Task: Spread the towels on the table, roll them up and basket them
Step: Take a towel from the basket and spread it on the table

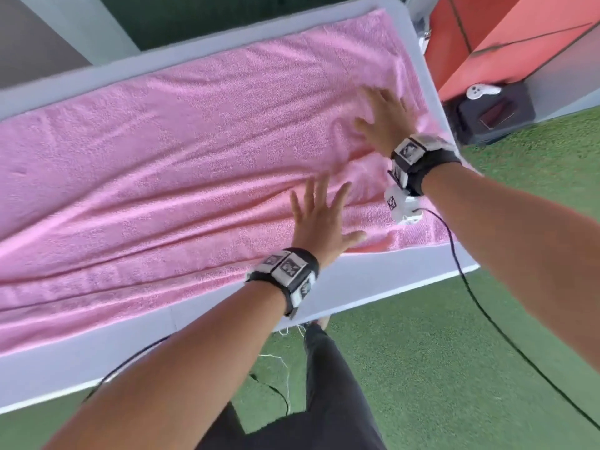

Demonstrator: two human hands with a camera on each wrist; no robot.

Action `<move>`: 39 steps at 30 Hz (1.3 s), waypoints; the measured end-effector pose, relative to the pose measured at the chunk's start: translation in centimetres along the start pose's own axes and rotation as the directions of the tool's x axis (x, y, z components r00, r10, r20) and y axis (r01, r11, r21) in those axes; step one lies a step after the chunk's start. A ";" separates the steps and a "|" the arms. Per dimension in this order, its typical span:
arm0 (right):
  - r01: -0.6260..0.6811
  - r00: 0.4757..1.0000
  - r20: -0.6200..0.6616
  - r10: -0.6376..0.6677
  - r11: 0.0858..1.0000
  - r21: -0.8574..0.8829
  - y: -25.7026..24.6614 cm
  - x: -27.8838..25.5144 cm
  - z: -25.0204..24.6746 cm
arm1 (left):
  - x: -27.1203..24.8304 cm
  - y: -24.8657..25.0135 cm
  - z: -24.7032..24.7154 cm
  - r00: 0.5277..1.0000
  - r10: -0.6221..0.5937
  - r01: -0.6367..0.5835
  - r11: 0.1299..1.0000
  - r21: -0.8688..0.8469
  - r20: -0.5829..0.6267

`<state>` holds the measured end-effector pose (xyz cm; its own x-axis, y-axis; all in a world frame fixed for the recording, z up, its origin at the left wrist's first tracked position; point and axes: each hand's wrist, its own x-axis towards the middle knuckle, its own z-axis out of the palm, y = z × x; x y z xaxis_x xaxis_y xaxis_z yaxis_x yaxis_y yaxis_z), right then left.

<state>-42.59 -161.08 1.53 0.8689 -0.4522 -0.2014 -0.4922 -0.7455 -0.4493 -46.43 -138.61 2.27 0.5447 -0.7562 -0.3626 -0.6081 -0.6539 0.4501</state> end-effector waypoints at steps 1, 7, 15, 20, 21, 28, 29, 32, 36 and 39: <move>0.009 0.999 -0.035 -0.008 0.999 0.040 -0.7 -2.0 -0.3 | -1.8 -1.0 -0.7 0.998 0.012 -0.012 1.000 0.001 -0.060; 0.057 0.998 0.034 -0.060 0.996 0.070 -1.1 -16.4 0.6 | -11.5 -9.3 -1.8 0.985 -0.101 0.108 0.993 0.042 -0.140; 0.092 0.985 0.153 -0.079 0.992 -0.084 2.1 -22.8 4.1 | -14.9 -13.8 -2.7 0.971 -0.163 0.175 0.983 0.055 -0.174; 0.046 0.985 0.169 -0.022 0.989 -0.140 1.5 -21.3 4.1 | -15.1 -13.4 -2.7 0.974 -0.168 0.164 0.986 -0.037 -0.150; 0.026 0.981 0.193 0.004 0.988 -0.152 1.6 -21.2 4.1 | -15.4 -13.4 -2.5 0.977 -0.154 0.148 0.988 -0.051 -0.150; 0.121 0.986 0.135 -0.095 0.971 -0.205 3.8 -23.6 3.7 | -19.2 -13.4 -1.5 0.960 -0.154 0.126 0.984 -0.129 -0.233; 0.120 0.989 0.110 -0.101 0.975 -0.184 4.1 -23.5 3.6 | -19.5 -13.4 -1.4 0.959 -0.153 0.127 0.985 -0.121 -0.239; 0.098 0.994 0.063 -0.089 0.982 -0.160 4.4 -22.7 3.4 | -20.0 -13.2 -1.5 0.957 -0.166 0.140 0.982 -0.127 -0.236; 0.051 0.994 0.104 -0.032 0.981 -0.185 4.0 -21.2 3.0 | -20.5 -12.8 -2.1 0.954 -0.152 0.121 0.984 -0.132 -0.258; 0.025 0.989 0.149 0.001 0.984 -0.178 3.7 -20.8 2.4 | -20.7 -12.5 -2.4 0.950 -0.144 0.114 0.986 -0.120 -0.278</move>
<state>-62.37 -153.20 1.97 0.8665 -0.3752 -0.3293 -0.4715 -0.8319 -0.2926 -48.75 -114.72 6.09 0.7656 -0.6170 -0.1820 -0.4681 -0.7284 0.5003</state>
